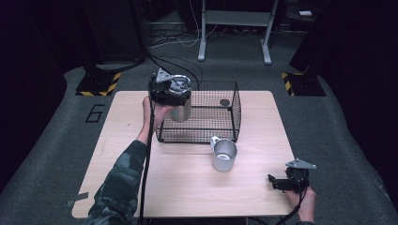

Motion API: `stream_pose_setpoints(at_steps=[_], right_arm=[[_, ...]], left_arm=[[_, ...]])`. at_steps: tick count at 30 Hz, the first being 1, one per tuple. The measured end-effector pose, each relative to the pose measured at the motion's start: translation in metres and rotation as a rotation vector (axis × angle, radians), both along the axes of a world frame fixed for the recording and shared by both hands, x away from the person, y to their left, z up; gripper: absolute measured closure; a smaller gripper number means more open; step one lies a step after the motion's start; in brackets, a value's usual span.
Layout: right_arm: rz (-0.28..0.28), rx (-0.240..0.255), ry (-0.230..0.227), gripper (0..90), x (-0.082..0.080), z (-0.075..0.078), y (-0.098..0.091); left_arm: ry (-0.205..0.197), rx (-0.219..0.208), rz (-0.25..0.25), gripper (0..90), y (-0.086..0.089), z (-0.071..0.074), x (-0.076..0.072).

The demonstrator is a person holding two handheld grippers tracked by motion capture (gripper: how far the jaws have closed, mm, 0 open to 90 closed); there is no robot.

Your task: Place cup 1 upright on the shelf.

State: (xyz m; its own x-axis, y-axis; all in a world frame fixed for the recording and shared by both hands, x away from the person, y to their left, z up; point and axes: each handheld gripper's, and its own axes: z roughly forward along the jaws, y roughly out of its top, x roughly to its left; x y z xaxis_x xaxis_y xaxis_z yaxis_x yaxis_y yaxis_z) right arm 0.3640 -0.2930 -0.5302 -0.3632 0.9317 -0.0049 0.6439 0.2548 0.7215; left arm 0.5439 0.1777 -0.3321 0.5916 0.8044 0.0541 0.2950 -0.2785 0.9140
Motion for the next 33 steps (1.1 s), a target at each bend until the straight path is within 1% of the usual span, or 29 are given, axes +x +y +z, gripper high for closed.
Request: stream_pose_setpoints(at_steps=[2,3,4,5,6,8,10,13,14,16,22,23,25,26,33], right_arm=[[0.000,0.000,0.000,0.1,0.000,0.000,0.000],[0.000,0.000,0.000,0.1,0.000,0.000,0.000],[0.000,0.000,0.000,0.1,0.000,0.000,0.000],[0.000,0.000,0.000,0.1,0.000,0.000,0.000],[0.000,0.000,0.000,0.1,0.000,0.000,0.000],[-0.001,0.001,-0.002,0.1,0.000,0.000,0.000],[0.000,0.000,0.000,0.1,0.000,0.000,0.000],[0.000,0.000,0.000,0.1,0.000,0.000,0.000],[0.000,0.002,-0.004,0.1,0.000,0.000,0.000],[0.000,0.000,0.000,0.2,0.000,0.000,0.000],[0.000,0.000,0.000,0.1,0.000,0.000,0.000],[0.000,0.000,0.000,0.1,0.000,0.000,0.000],[0.000,0.000,0.000,0.1,0.000,0.000,0.000],[0.000,0.000,0.000,0.1,0.000,0.000,0.000],[0.000,0.000,0.000,0.1,0.000,0.000,0.000]], left_arm=[[0.009,0.005,0.008,4.0,-0.001,-0.005,0.003],[0.009,0.005,0.008,3.9,-0.001,-0.005,0.003],[0.013,-0.003,0.018,4.0,-0.002,-0.009,0.005],[0.013,-0.003,0.018,4.0,-0.002,-0.009,0.005],[0.021,-0.001,0.020,3.9,-0.003,-0.013,0.007],[0.020,0.000,0.025,3.9,-0.004,-0.015,0.008],[0.029,0.001,0.034,4.0,-0.004,-0.020,0.012],[0.036,0.004,0.039,3.9,-0.005,-0.023,0.013],[0.032,0.001,0.047,3.9,-0.005,-0.025,0.014],[0.046,-0.004,0.058,3.9,-0.005,-0.030,0.017],[0.054,0.001,0.077,3.9,-0.004,-0.036,0.021],[0.053,-0.006,0.082,3.9,-0.005,-0.038,0.022],[0.059,-0.003,0.087,3.9,-0.004,-0.041,0.023],[0.064,-0.002,0.088,3.9,-0.004,-0.044,0.024],[0.077,-0.004,0.095,3.9,-0.005,-0.050,0.027]])
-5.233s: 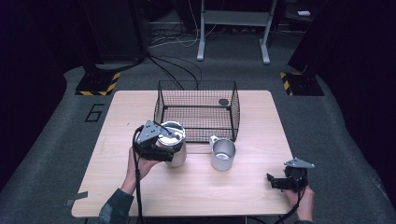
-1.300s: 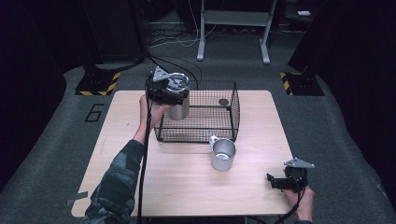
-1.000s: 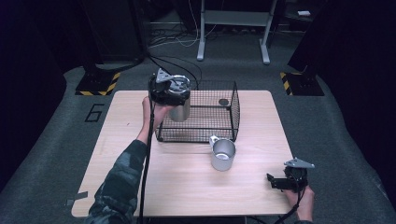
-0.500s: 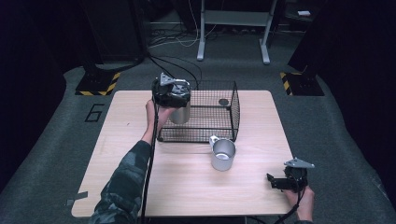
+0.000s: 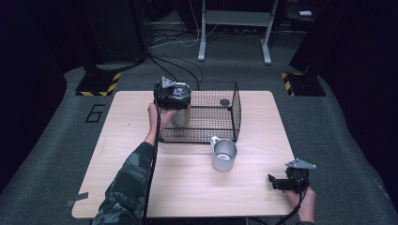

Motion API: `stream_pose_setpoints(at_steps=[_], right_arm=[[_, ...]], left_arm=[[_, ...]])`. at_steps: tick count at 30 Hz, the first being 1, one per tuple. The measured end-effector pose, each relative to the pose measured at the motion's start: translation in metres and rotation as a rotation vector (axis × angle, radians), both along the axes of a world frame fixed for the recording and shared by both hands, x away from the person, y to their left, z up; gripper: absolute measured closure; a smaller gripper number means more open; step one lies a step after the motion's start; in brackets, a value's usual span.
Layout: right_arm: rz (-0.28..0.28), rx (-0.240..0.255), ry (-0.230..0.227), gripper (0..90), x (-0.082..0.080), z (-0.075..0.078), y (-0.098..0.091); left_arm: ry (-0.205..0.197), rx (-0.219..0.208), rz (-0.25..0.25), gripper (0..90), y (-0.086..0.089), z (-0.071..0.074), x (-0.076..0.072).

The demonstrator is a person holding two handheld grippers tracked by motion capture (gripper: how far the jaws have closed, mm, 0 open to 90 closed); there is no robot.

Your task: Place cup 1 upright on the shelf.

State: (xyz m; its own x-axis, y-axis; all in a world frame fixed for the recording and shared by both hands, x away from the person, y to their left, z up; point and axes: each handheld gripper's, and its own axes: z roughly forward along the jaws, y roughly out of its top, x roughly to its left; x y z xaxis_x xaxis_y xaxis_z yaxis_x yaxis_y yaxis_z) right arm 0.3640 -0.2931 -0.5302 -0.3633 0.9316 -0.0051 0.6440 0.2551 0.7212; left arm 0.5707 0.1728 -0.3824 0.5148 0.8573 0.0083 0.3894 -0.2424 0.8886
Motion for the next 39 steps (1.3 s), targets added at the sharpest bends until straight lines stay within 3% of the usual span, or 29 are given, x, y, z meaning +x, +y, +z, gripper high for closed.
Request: stream_pose_setpoints(at_steps=[24,39], right_arm=[[0.000,0.001,0.000,0.1,0.000,0.000,0.000],[0.000,0.001,0.000,0.1,0.000,0.000,0.000]], left_arm=[[0.019,0.021,0.019,3.9,-0.004,-0.013,0.006],[0.037,-0.001,0.057,3.9,-0.007,-0.022,0.007]])
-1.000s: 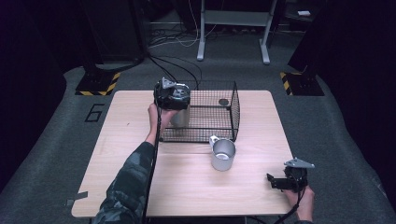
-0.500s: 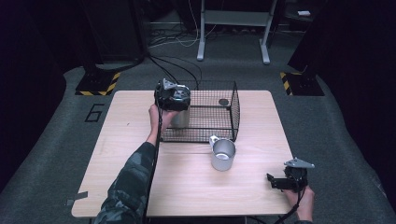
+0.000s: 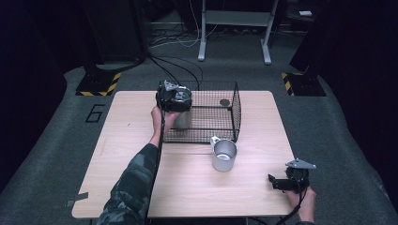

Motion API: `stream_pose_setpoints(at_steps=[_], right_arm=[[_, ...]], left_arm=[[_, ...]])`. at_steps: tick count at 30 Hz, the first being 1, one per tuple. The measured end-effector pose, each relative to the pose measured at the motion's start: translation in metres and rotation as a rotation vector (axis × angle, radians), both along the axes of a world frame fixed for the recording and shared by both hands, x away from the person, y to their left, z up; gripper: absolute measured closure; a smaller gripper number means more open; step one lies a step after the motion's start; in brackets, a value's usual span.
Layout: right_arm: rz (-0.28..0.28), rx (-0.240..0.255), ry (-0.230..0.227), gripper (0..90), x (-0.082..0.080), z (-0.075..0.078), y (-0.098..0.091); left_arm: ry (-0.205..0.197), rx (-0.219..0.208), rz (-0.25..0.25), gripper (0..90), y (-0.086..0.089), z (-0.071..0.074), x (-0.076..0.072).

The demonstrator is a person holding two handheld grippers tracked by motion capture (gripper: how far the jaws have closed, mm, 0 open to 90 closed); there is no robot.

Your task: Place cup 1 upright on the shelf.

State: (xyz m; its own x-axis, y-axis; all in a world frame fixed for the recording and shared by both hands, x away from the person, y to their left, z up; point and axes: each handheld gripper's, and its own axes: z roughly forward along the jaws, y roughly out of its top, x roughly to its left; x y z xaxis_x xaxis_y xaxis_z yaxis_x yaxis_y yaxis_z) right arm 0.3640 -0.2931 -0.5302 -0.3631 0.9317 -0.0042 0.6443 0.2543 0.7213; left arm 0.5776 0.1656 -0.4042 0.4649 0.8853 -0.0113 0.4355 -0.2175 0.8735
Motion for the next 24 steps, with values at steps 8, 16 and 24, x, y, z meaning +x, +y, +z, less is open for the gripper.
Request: stream_pose_setpoints(at_steps=[8,16,24], right_arm=[[0.000,0.000,0.000,0.1,0.000,0.000,0.000],[0.000,0.000,-0.001,0.1,0.000,0.000,0.000],[-0.001,0.000,-0.002,0.1,0.000,0.000,0.000]], left_arm=[[0.001,0.021,0.011,3.9,-0.002,-0.005,-0.001],[0.001,-0.012,0.034,3.9,0.003,-0.010,-0.006],[-0.008,0.000,0.042,3.7,0.002,-0.011,-0.013]])
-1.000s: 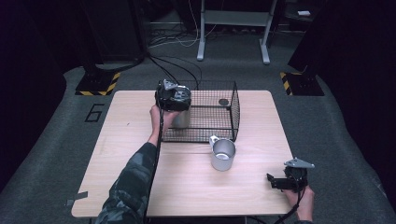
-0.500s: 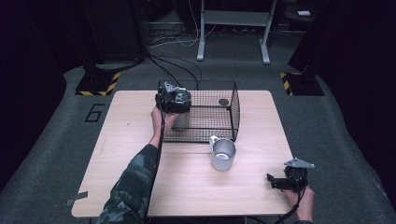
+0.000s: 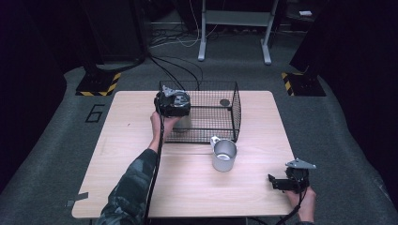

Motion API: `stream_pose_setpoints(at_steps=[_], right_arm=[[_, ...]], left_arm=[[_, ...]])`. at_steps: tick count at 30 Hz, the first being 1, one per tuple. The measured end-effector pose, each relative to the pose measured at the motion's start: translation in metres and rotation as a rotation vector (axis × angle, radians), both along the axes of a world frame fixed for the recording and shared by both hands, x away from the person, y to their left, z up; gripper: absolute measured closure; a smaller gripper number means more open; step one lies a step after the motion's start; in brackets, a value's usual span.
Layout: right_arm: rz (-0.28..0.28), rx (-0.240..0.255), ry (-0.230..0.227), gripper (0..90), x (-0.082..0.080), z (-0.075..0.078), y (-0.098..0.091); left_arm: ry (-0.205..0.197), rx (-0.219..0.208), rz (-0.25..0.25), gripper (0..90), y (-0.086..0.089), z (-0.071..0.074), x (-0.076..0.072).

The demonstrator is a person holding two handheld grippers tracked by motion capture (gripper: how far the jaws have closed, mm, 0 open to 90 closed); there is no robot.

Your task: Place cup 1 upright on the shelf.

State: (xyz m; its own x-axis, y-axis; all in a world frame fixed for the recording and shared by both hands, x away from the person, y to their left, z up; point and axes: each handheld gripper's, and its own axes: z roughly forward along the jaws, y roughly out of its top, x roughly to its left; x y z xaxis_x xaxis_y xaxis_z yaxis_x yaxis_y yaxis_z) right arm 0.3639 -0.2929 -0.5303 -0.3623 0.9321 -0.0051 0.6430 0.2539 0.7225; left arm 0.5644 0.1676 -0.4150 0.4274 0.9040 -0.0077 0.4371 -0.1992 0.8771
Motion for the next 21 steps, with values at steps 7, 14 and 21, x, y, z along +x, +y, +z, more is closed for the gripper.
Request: stream_pose_setpoints(at_steps=[7,14,21], right_arm=[[0.001,0.000,0.000,0.1,0.000,0.000,0.000],[0.001,0.000,0.002,0.1,0.000,0.000,0.000],[0.001,0.000,0.002,0.1,0.000,0.000,0.000]], left_arm=[[0.014,-0.007,0.000,3.6,0.003,0.002,0.002],[0.011,-0.008,0.009,2.7,0.001,0.004,0.000],[-0.012,-0.021,-0.010,2.6,0.004,0.011,-0.004]])
